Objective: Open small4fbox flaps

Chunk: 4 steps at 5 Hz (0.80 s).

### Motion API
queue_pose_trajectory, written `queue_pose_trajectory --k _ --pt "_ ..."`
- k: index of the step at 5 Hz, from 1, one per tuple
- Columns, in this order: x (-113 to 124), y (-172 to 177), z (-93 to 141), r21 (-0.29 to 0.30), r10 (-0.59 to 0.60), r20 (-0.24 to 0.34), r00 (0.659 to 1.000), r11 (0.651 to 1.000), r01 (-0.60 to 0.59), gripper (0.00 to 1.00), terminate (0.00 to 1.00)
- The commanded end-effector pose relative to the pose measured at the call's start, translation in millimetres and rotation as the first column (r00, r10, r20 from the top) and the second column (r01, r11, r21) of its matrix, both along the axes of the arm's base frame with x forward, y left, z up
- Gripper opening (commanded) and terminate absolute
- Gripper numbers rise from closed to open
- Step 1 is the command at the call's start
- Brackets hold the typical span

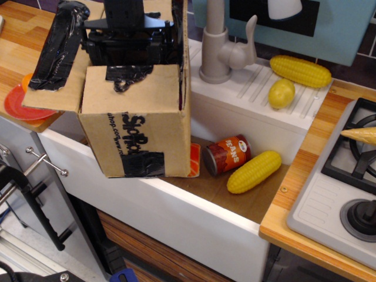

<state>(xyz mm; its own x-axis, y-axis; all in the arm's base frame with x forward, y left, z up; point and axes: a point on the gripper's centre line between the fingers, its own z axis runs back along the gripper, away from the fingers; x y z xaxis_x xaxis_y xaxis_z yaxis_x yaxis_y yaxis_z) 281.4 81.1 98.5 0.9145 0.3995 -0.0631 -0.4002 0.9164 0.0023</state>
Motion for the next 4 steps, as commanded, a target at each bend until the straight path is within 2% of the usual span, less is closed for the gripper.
queue_pose_trajectory --k 1,4 --pt "-4 -16 36 -0.021 0.009 0.004 1.0 1.0 -0.009 1.0 0.0" --pt "-31 -26 48 -0.012 0.078 -0.036 0.996 0.997 -0.079 1.0 0.0"
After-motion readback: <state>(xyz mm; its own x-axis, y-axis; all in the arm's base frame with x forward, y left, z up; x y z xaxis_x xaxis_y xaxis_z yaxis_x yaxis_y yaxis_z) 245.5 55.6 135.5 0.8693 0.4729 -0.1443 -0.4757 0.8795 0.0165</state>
